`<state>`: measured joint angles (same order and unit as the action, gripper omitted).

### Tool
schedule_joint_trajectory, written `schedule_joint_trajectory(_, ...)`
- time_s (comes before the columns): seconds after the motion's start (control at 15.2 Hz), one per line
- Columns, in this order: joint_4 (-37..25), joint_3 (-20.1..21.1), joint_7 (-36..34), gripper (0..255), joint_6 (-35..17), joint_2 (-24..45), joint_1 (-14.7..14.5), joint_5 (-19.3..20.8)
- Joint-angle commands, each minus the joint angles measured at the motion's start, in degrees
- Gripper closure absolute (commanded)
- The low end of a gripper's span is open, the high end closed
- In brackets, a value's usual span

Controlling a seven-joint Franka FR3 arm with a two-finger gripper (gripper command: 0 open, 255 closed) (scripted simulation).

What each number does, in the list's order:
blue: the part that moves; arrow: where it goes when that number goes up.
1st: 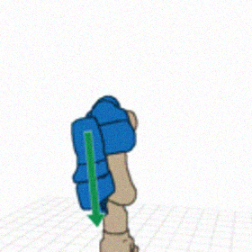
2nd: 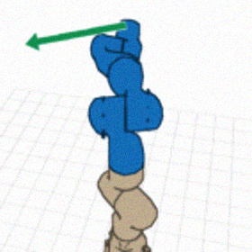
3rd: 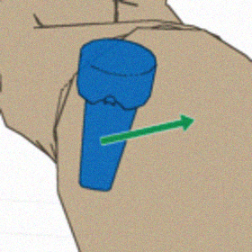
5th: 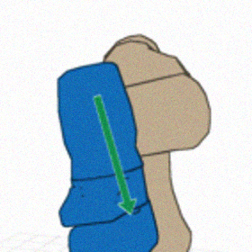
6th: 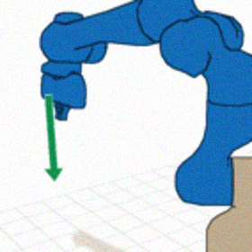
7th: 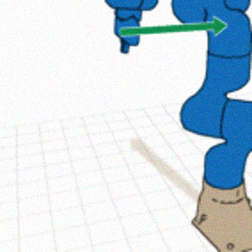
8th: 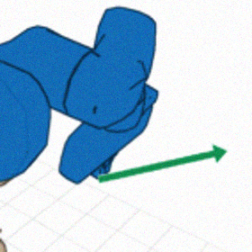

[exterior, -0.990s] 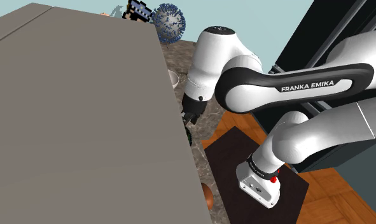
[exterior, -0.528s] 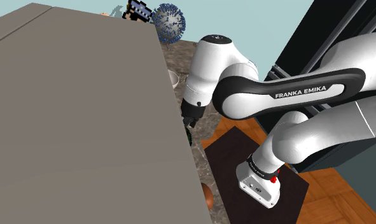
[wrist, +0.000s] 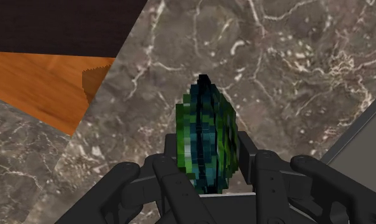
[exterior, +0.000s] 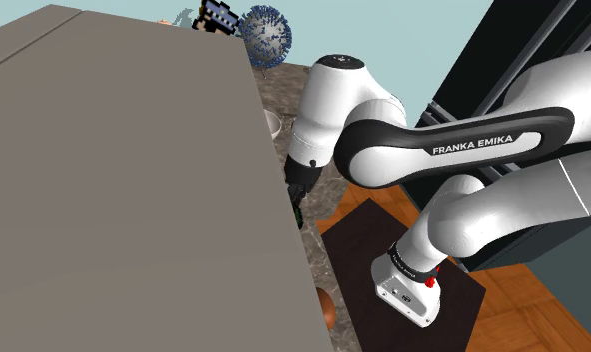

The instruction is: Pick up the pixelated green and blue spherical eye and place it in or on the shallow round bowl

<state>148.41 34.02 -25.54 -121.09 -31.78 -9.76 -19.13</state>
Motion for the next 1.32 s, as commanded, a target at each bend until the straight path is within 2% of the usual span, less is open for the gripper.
schedule_joint_trajectory(0.0, 0.0, 0.0, 0.0, 255, 0.0, 0.0, 0.0, 0.0)
schedule_joint_trajectory(0.26, 0.0, 0.0, 0.0, 255, 0.0, 0.0, 0.0, 0.0)
schedule_joint_trajectory(1.25, -8.8, -3.7, 0.1, 255, 12.7, -3.8, 0.2, 1.9)
